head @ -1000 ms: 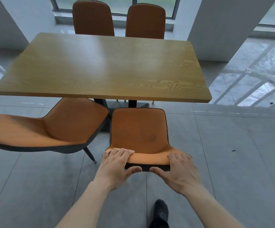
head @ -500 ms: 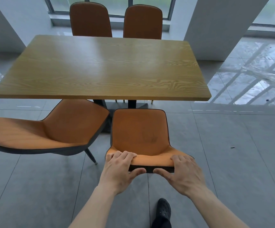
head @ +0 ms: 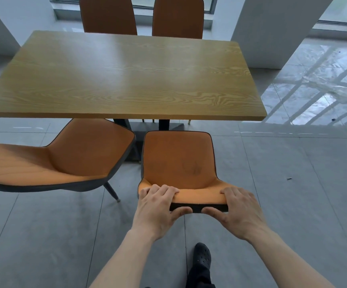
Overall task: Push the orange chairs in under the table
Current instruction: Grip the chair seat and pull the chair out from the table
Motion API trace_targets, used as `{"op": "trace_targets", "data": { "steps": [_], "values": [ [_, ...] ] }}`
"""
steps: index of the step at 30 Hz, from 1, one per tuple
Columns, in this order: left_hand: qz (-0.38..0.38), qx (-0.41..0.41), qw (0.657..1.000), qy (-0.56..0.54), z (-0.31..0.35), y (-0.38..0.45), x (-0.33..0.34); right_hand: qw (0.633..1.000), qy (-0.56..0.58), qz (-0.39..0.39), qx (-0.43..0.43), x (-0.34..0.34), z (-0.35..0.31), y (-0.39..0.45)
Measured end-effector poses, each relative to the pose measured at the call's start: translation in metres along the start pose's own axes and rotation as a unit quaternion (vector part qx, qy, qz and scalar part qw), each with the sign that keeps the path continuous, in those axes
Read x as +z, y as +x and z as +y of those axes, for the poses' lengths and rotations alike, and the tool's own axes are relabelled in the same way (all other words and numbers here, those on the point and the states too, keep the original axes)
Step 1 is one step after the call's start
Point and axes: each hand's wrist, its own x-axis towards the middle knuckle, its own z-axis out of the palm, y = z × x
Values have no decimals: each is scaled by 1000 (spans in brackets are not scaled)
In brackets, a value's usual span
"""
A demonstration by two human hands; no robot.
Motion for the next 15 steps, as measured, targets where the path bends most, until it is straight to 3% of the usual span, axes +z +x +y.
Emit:
{"op": "trace_targets", "data": {
  "steps": [15],
  "values": [
    [4,-2,1000,-10,9,4,6,1000,24,-1,-6,4,15,4]
  ]
}}
